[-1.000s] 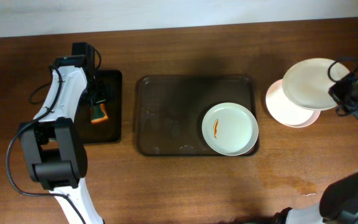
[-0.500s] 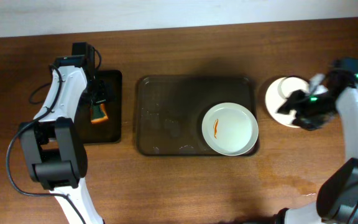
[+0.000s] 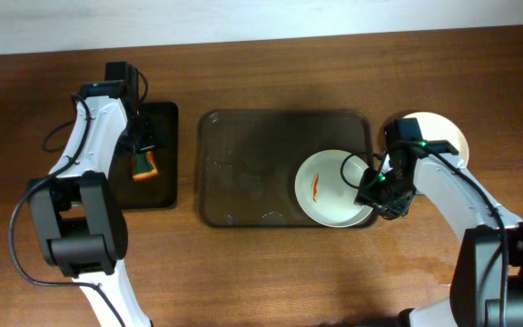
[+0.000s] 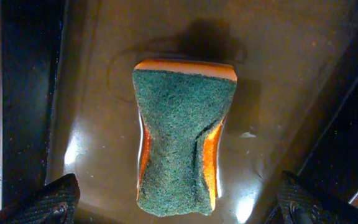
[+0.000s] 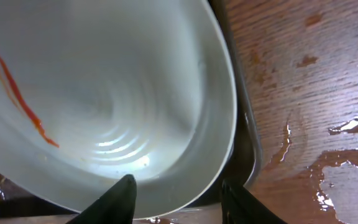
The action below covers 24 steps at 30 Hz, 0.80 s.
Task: Clean dirty plates on tray and stack at the side
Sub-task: 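Move the right gripper to the last plate and grip its rim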
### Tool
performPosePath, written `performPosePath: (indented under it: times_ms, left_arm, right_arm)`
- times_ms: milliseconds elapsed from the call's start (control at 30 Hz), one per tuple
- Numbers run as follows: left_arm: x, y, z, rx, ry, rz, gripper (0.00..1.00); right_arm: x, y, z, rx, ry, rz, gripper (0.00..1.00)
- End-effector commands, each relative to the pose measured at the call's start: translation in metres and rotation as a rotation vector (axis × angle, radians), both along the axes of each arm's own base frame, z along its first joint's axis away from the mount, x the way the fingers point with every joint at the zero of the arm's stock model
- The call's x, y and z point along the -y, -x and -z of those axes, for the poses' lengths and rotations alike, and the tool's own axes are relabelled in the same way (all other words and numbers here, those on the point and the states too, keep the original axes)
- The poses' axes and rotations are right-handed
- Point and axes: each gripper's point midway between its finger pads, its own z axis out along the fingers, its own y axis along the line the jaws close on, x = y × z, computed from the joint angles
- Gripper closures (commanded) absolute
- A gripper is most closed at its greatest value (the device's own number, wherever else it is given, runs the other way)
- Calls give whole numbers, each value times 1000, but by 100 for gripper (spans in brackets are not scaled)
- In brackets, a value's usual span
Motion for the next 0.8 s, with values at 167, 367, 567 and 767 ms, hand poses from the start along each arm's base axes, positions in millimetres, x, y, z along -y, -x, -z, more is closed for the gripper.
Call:
performPosePath:
  times_ms: [167,367,567,767]
  left_arm:
    - [-3,3,1,-9,-8,1,0]
    - [-3,3,1,-9,-8,1,0]
    - [-3,3,1,-9,-8,1,0]
    - [-3,3,1,-9,-8,0,0]
  right_arm:
    - [4,1,13,9,46,60,57]
    - [-60,-14,28,81,-18,-124,59]
    - [-98,-35,-8,187,-36,-300,53]
    - [-45,-77,-22,255,164,-103,49]
